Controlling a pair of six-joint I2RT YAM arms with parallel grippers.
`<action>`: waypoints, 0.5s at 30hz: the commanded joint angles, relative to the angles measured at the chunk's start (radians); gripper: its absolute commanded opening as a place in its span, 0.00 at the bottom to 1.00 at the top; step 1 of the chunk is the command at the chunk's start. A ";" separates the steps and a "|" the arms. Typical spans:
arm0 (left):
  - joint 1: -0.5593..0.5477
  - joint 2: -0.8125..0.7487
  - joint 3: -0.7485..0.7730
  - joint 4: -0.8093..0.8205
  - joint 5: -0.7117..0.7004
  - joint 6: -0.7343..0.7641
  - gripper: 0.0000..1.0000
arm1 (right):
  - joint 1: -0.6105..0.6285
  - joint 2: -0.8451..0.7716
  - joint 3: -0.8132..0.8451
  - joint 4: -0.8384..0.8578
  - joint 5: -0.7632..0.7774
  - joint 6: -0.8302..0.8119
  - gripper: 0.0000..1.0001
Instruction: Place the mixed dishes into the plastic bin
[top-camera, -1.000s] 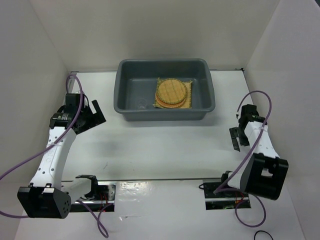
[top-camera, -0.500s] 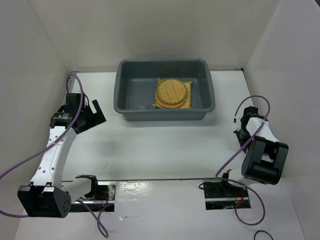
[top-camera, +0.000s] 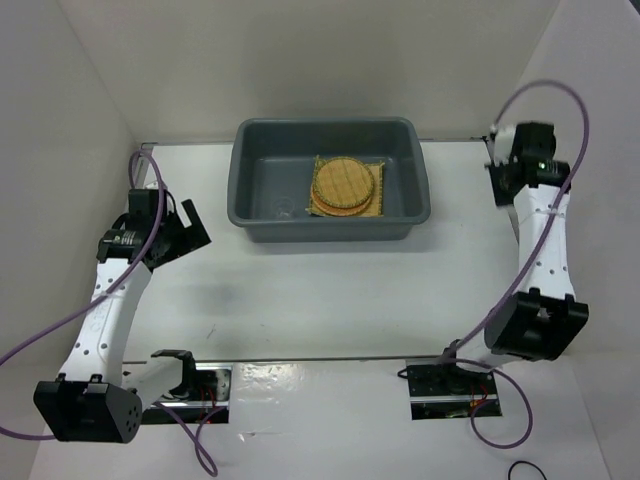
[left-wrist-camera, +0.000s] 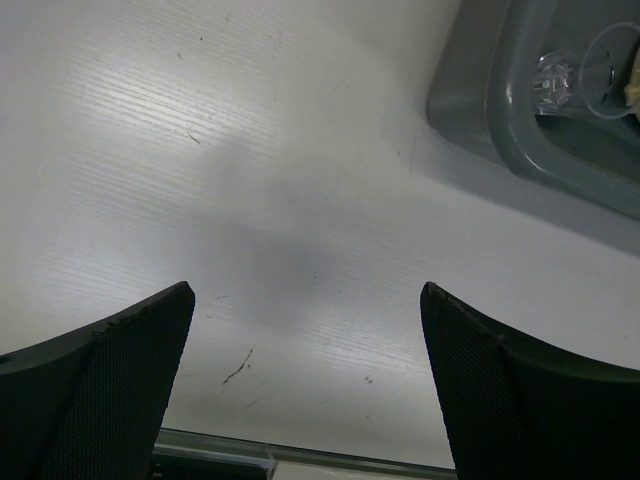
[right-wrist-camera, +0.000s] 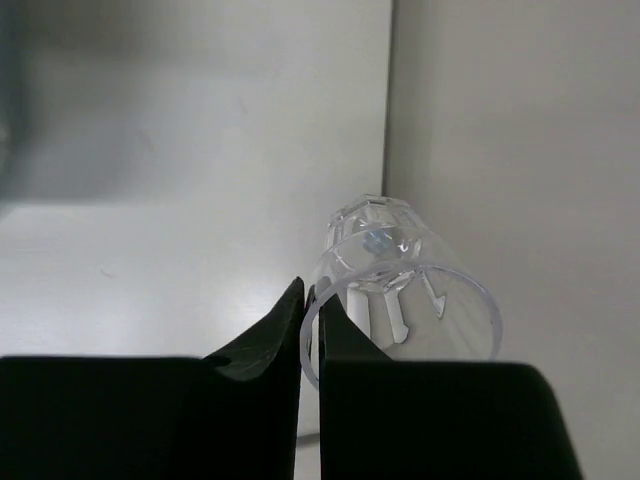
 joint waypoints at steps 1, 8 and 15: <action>0.007 -0.029 -0.010 0.036 -0.009 0.005 1.00 | 0.229 0.071 0.398 -0.133 -0.126 0.096 0.00; 0.007 -0.015 -0.010 0.055 0.011 0.005 1.00 | 0.552 0.442 0.931 -0.185 -0.176 0.075 0.00; 0.007 -0.057 -0.010 0.055 0.011 0.005 1.00 | 0.805 0.955 1.608 -0.279 -0.123 0.026 0.00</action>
